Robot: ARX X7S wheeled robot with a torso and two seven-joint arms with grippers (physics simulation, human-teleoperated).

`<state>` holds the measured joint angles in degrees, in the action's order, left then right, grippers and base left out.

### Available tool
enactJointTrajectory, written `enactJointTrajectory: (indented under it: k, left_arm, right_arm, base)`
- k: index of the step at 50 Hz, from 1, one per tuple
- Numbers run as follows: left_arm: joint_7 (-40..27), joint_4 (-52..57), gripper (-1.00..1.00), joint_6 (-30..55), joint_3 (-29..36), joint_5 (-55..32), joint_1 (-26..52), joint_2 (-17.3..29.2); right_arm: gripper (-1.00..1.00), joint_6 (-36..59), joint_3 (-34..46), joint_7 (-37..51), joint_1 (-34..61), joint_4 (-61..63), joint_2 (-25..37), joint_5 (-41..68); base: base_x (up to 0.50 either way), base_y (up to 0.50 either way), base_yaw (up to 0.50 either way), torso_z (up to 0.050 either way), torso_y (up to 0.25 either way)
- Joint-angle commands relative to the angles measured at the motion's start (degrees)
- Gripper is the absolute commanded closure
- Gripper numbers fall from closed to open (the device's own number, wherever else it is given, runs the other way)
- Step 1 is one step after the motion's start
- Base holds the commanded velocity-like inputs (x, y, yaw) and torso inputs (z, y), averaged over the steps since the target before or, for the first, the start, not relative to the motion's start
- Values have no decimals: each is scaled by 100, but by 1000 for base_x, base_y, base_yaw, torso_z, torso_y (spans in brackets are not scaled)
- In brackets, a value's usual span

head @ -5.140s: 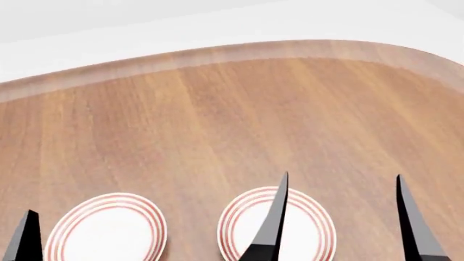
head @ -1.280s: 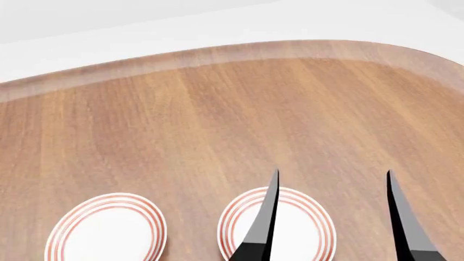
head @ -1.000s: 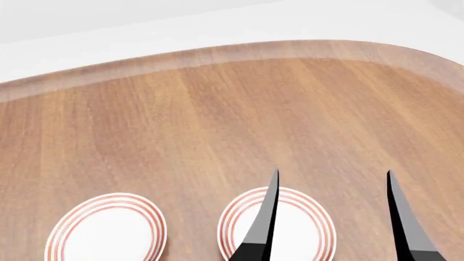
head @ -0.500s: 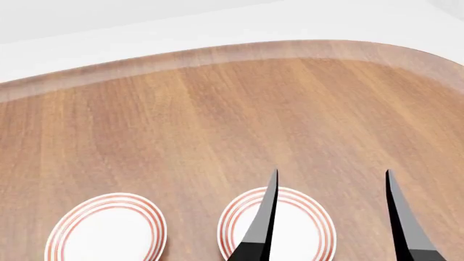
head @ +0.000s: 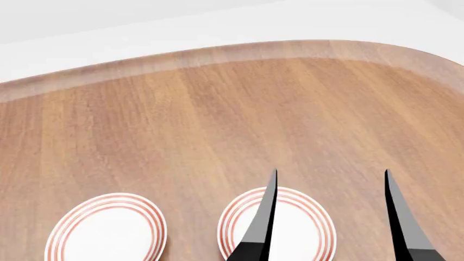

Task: Put the white mug on the left plate.

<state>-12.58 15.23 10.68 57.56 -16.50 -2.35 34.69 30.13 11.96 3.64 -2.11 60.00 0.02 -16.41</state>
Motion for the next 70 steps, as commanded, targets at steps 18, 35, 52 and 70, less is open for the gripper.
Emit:
enactJointTrajectory:
  k: [18, 35, 52, 70]
  left_arm:
    - [25, -339, 100, -89, 39, 42, 57, -155]
    - [-17, -259, 100, -154, 20, 70, 65, -120]
    - [-189, 582, 100, 115, 49, 159, 77, 74]
    - [-288, 1359, 100, 444, 108, 266, 176, 190]
  right_arm:
    - [-100, 10, 31, -13, 18, 0, 0, -14]
    - [-100, 15, 57, 28, 40, 0, 0, -29]
    - [-100, -13, 40, 32, 31, 0, 0, -42]
    - [-100, -75, 45, 24, -4, 0, 0, -71]
  base:
    - [0, 0, 0, 0, 0]
    - [0, 0, 0, 0, 0]
    - [0, 0, 0, 0, 0]
    - [0, 0, 0, 0, 0]
